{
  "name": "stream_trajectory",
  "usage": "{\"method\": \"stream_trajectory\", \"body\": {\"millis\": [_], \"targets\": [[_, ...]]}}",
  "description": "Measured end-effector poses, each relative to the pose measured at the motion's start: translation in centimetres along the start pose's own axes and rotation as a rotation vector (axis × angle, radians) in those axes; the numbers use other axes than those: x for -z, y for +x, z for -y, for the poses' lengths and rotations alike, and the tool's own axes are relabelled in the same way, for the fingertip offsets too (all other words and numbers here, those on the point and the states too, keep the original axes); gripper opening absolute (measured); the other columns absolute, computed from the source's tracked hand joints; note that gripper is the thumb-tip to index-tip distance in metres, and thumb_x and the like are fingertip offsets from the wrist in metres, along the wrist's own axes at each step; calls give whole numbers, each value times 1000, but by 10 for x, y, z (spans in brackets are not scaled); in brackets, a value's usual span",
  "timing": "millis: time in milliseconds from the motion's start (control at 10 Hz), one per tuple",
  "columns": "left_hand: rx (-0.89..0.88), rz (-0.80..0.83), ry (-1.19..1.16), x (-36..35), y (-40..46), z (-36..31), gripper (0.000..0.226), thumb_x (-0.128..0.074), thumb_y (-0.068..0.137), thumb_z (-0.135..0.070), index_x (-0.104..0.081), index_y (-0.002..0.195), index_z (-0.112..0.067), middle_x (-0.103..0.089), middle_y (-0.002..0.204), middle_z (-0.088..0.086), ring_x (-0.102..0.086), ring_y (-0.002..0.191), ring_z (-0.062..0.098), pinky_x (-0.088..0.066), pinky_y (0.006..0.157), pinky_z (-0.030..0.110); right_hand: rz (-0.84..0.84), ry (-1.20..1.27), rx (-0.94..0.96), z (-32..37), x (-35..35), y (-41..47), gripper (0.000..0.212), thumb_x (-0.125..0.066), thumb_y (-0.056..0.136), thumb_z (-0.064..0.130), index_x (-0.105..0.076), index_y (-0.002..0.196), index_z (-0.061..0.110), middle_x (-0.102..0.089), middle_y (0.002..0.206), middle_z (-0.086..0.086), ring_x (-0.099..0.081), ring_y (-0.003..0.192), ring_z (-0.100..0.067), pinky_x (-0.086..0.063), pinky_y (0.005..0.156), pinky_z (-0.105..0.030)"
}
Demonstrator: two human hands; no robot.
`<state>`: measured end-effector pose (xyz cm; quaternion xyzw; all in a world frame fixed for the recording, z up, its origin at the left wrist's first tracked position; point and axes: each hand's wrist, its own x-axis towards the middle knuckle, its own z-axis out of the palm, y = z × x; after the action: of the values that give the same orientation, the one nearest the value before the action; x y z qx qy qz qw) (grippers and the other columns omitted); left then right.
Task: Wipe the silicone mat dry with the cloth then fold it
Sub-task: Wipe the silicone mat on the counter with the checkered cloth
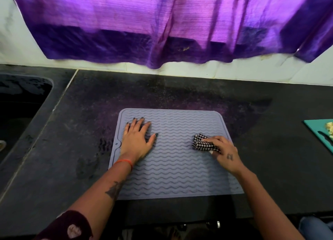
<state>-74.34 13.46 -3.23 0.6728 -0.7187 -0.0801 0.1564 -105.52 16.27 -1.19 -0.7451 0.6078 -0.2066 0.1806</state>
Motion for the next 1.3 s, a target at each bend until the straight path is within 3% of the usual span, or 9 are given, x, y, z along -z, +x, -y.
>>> {"method": "stream_trajectory", "body": {"millis": [100, 300, 400, 500, 700, 800, 1000, 1200, 1300], "targets": [[-4, -14, 11, -2, 1, 1, 75, -15, 82, -66, -36, 142, -26, -27, 153, 1, -14, 143, 21, -3, 118, 39, -18, 50, 10, -3, 16, 21, 57, -69, 70, -6, -66, 108, 36, -63, 107, 4, -56, 102, -22, -44, 91, -46], [-5, -43, -2, -4, 1, 1, 68, -24, 86, -63, -40, 140, -26, -31, 152, 1, -17, 143, 21, -4, 117, 39, -62, -233, -37, 8, -13, 41, 52, -57, 80, 2, -56, 126, 28, -54, 122, -5, -46, 108, -32, -39, 94, -46], [-7, -53, -1, -4, 1, 1, 71, -21, 84, -65, -41, 140, -25, -33, 151, 2, -19, 142, 21, -5, 117, 39, 42, -139, 2, 4, 1, 54, 52, -58, 80, 0, -58, 123, 28, -55, 121, -5, -46, 112, -29, -37, 97, -37], [-4, -61, -3, -4, 2, 2, 71, -21, 84, -65, -42, 139, -26, -33, 151, 1, -20, 142, 21, -6, 117, 39, -12, -79, -27, 3, 18, 76, 50, -58, 83, 1, -58, 123, 30, -55, 124, -3, -45, 116, -27, -37, 96, -37], [-4, -68, -4, -3, 2, 1, 72, -20, 83, -65, -44, 138, -25, -35, 150, 2, -22, 142, 22, -7, 117, 39, 33, -369, -216, 9, -6, 90, 48, -44, 93, 19, -35, 138, 29, -37, 139, -7, -33, 126, -32, -30, 100, -51], [-2, -66, -1, -3, 2, 1, 72, -20, 83, -66, -44, 138, -26, -35, 150, 1, -22, 142, 22, -7, 117, 39, 57, -246, -178, 3, 11, 105, 44, -50, 92, 18, -44, 133, 32, -44, 132, -8, -38, 123, -33, -34, 98, -50], [-1, -65, -10, -4, 1, 1, 72, -21, 83, -65, -44, 138, -26, -35, 150, 1, -22, 142, 22, -8, 117, 39, -32, -377, -334, -4, 8, 104, 44, -43, 95, 22, -35, 138, 30, -40, 132, -10, -38, 116, -33, -31, 97, -48], [5, -64, -1, -3, 1, 0, 73, -20, 83, -66, -45, 137, -25, -36, 149, 2, -23, 141, 22, -8, 117, 39, 42, -185, -346, -16, 32, 115, 43, -52, 91, 27, -45, 134, 29, -47, 129, -14, -43, 119, -36, -37, 99, -45], [6, -57, 8, -4, 2, 1, 72, -20, 83, -66, -44, 138, -25, -35, 150, 2, -22, 141, 22, -8, 117, 40, -106, -302, -428, -20, 26, 86, 40, -54, 89, 28, -48, 129, 23, -47, 127, -14, -42, 116, -37, -36, 96, -47]]}}
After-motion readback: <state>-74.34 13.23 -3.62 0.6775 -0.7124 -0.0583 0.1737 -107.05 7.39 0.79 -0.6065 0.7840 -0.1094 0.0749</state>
